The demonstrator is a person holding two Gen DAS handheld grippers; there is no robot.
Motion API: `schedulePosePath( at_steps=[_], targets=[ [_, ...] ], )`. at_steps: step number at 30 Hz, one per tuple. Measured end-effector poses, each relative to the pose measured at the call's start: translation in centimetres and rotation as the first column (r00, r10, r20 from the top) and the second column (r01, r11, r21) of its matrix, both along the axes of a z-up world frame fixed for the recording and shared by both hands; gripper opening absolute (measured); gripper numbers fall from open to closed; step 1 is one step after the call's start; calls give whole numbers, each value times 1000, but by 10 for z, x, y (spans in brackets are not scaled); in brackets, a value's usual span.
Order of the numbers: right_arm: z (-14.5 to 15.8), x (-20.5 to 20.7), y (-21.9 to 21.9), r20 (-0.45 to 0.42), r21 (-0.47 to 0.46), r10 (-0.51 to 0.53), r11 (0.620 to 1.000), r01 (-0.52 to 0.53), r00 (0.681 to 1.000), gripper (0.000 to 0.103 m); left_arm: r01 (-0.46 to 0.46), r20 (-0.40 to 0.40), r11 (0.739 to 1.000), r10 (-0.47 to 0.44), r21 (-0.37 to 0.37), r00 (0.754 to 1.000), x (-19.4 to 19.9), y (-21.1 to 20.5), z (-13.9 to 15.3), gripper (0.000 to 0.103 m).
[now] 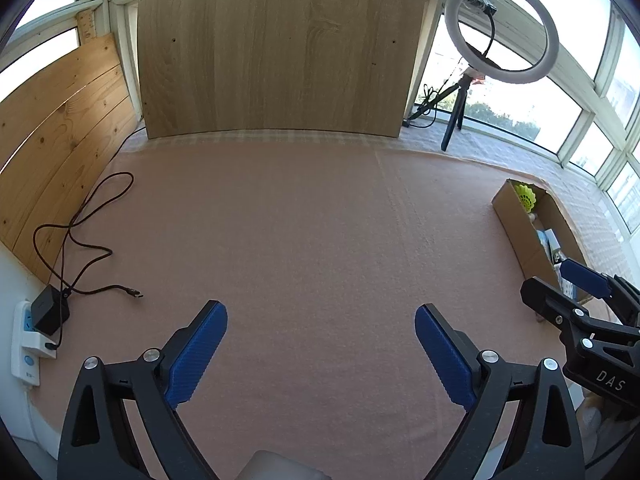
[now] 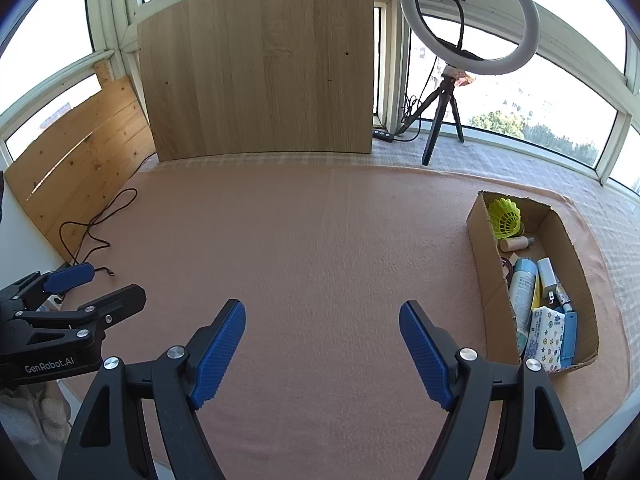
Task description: Organize objects
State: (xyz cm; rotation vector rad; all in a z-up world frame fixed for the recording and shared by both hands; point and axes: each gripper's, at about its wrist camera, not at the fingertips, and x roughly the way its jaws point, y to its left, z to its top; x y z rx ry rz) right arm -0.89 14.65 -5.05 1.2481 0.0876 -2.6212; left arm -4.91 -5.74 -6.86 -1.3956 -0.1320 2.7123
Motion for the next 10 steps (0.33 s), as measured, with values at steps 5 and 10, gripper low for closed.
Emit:
schedulePosePath(
  at_steps=[5,10],
  targets=[
    [-4,-3,0,10,-1,-4,1000,4,1000,76,24,-4,1000,-24,3,1000,-3,0,-5,97],
    [-9,-7,0,23,3,-4,1000,4,1000,76,45,-1,999,-45,4,999,-8,4,-10,98]
  ],
)
